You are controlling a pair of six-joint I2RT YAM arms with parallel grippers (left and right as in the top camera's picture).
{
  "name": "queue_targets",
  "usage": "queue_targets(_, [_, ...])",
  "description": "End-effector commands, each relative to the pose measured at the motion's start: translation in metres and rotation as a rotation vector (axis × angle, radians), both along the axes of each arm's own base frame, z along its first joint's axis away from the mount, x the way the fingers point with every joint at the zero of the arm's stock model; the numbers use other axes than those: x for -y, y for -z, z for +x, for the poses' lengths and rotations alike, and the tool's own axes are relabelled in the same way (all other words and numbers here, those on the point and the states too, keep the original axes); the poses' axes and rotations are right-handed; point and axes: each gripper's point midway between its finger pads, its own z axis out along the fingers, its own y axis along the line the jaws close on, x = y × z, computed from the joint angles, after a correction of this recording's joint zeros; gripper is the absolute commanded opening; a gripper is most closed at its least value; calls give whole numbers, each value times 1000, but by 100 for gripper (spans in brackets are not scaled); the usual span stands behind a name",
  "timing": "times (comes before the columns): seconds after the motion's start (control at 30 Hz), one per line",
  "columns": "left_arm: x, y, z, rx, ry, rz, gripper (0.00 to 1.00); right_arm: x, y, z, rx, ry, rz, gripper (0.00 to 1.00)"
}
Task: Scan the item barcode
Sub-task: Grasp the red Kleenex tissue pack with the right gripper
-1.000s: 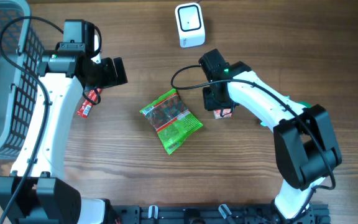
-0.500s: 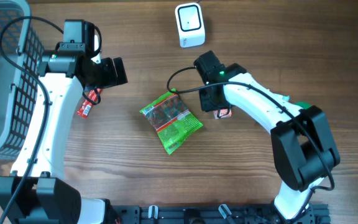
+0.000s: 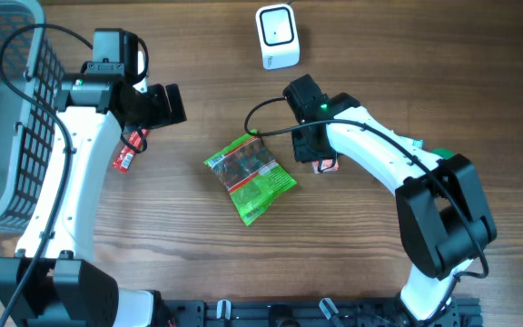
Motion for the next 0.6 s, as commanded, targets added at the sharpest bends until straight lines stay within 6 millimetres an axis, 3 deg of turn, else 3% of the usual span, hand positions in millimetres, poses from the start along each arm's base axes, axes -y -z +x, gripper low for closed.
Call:
queue_targets(0.0, [2, 0, 0, 1, 2, -8, 100, 7, 10, -5, -16, 6, -37, 30])
queue_targets(0.33, [2, 0, 0, 1, 1, -9, 100, 15, 38, -13, 4, 8, -47, 31])
queue_targets(0.57, [2, 0, 0, 1, 2, -8, 100, 14, 39, -16, -11, 7, -38, 31])
